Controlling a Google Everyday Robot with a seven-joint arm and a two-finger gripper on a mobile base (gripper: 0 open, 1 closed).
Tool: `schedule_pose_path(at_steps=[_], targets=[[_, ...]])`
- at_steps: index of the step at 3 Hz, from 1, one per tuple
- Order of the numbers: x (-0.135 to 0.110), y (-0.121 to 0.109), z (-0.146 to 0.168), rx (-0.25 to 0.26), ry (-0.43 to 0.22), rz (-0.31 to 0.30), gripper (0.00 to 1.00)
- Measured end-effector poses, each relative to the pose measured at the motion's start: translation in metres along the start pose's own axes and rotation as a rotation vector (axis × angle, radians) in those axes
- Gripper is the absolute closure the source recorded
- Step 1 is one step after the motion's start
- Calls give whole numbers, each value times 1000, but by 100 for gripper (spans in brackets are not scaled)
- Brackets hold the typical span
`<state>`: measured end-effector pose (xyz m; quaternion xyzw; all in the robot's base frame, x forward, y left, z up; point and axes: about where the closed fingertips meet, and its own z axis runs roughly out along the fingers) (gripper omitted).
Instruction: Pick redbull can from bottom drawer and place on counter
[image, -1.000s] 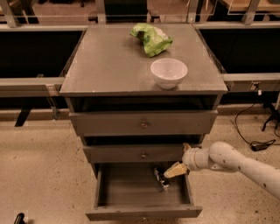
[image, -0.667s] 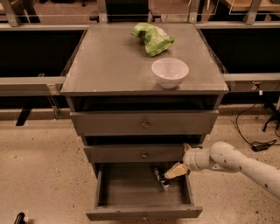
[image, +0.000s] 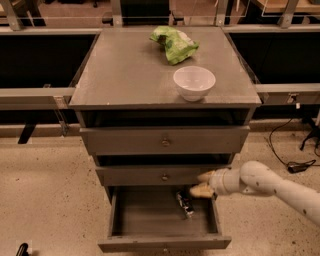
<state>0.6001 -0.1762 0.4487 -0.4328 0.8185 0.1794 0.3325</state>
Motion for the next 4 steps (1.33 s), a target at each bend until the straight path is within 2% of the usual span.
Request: schedule_pose_path(at_steps=[1, 2, 3, 4], targets=[[-1, 0, -1, 0, 0, 0, 64], [28, 1, 25, 31, -42, 37, 74], [68, 3, 64, 45, -64, 81, 71], [99, 7, 102, 14, -64, 86, 67]])
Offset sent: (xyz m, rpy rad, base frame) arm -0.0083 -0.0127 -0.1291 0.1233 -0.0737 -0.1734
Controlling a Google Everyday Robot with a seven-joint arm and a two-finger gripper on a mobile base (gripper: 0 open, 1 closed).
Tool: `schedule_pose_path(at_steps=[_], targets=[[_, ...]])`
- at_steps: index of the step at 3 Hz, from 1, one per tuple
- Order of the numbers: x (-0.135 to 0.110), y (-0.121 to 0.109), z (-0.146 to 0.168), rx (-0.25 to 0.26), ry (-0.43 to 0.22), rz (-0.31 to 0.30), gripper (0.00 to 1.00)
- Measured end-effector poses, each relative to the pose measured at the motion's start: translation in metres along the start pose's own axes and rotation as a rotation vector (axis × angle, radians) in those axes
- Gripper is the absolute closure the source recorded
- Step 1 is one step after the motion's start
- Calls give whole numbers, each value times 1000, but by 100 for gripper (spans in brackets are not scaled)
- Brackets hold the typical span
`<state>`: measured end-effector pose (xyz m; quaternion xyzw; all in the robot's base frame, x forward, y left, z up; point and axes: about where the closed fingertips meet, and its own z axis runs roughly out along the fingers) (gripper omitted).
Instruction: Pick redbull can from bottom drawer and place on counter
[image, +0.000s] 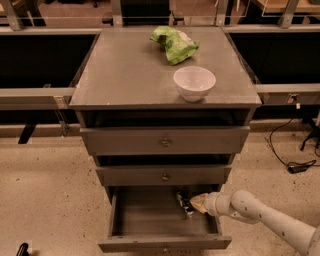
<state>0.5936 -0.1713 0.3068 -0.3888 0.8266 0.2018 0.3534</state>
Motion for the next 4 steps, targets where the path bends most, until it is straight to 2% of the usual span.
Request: schedule_pose_path(at_steps=[1, 2, 3, 4], targets=[[5, 2, 15, -63, -44, -46, 49], [5, 8, 16, -94, -47, -61, 26], [6, 8, 16, -93, -47, -59, 3], [21, 2, 40, -86, -78, -57, 0]])
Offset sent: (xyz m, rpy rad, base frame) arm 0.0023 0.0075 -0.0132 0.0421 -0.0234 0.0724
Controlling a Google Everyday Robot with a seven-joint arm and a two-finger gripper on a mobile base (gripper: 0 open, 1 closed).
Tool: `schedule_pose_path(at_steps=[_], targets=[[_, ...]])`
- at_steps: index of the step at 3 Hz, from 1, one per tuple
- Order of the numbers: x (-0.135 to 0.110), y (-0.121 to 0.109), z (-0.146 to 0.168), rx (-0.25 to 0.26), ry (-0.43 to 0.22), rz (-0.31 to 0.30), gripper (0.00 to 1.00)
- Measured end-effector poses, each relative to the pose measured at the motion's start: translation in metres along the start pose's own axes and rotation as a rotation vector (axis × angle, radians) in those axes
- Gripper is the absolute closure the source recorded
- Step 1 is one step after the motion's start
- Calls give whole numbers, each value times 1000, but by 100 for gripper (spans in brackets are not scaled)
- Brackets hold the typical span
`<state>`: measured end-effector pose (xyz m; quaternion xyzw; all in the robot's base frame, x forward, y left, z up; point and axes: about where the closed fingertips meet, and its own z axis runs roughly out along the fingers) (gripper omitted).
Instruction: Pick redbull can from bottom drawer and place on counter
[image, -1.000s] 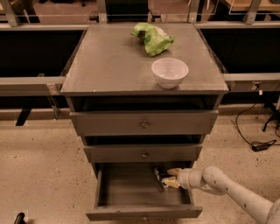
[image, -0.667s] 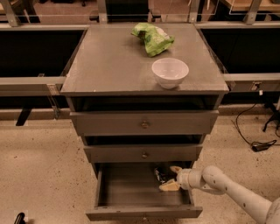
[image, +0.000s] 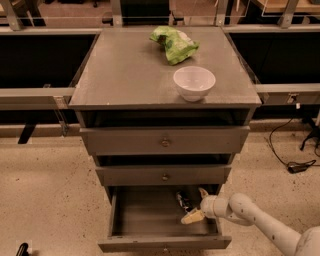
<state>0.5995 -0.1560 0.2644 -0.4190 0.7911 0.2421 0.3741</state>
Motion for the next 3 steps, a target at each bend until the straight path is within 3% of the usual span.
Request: schedule_pose_path(at_steps=[2, 3], targets=[[14, -8, 34, 19, 4, -23, 0], [28, -15, 48, 52, 5, -22, 0]])
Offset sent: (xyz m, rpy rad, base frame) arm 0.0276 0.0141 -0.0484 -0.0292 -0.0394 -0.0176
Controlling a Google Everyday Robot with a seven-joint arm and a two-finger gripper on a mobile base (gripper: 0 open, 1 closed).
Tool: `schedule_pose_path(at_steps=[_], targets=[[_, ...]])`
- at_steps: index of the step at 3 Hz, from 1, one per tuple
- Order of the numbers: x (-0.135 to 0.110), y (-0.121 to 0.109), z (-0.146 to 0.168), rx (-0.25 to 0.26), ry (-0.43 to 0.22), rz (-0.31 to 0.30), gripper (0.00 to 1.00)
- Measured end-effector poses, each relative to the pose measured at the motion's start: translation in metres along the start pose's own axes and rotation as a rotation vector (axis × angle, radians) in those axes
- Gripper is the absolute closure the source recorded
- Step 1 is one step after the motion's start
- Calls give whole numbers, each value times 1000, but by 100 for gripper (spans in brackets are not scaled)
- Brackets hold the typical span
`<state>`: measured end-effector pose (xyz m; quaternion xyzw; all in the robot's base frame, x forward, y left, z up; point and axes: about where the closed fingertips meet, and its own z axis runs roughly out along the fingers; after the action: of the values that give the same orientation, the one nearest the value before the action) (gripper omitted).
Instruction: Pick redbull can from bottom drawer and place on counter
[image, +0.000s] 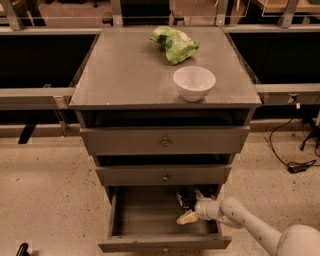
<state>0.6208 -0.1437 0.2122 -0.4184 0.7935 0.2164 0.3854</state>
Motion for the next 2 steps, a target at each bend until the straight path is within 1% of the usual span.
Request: schedule_pose_path(at_steps=[1, 2], targets=[[17, -6, 12, 21, 20, 1, 0], [29, -10, 19, 31, 43, 7, 0]])
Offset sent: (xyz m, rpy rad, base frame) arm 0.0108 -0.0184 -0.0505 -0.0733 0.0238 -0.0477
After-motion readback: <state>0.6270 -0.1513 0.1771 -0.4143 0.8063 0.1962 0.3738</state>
